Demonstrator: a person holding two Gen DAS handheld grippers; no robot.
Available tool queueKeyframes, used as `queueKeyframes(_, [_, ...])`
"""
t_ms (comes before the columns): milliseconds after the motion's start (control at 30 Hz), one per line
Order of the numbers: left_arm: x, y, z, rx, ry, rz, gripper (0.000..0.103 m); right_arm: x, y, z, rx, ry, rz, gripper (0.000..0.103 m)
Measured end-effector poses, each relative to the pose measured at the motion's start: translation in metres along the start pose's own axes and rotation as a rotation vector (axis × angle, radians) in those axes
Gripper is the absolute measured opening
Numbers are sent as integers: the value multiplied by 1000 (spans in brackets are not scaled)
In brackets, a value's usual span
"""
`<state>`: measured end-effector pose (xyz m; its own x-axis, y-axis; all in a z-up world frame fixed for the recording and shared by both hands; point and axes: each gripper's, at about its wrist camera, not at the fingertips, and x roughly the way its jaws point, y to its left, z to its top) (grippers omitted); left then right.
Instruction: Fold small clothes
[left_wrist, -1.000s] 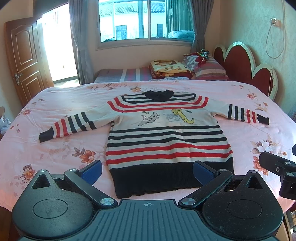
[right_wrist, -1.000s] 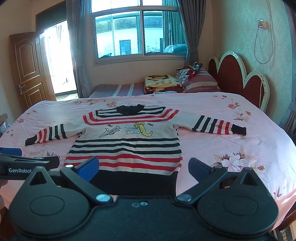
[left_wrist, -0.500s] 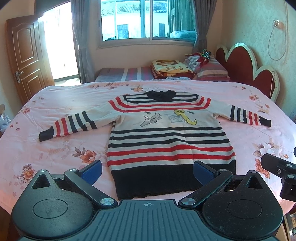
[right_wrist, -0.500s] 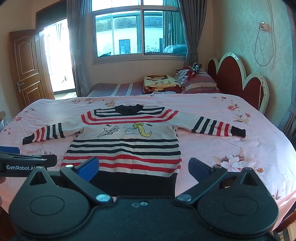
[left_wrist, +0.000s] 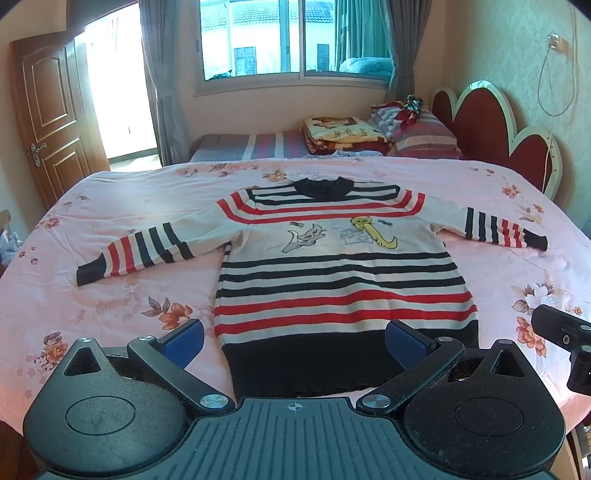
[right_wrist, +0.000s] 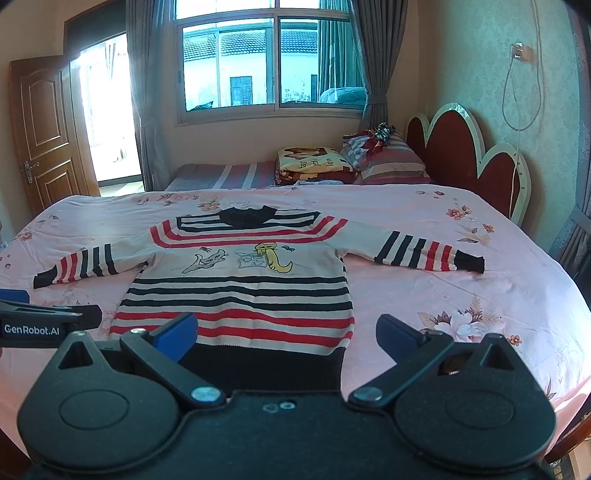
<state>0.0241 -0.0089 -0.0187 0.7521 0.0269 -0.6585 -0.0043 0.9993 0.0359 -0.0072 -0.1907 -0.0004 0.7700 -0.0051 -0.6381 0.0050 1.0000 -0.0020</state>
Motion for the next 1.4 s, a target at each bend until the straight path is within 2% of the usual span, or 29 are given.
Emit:
queueKeyframes(500, [27, -10, 9, 10, 14, -5, 103, 19, -13, 2, 7, -42, -48, 102])
queueKeyframes(733, [57, -23, 20, 30, -7, -33, 103, 38, -34, 10, 27, -83, -56, 102])
queueKeyframes(800, [72, -29, 27, 33, 7, -56, 103, 49, -45, 15, 31, -94, -60, 100])
queueKeyframes(967, [118, -46, 46, 27, 31, -58, 103, 92, -85, 31, 93, -56, -79, 82])
queueKeyframes(1400, [245, -108, 110, 7, 76, -18, 103, 214, -190, 72, 228, 26, -161, 78])
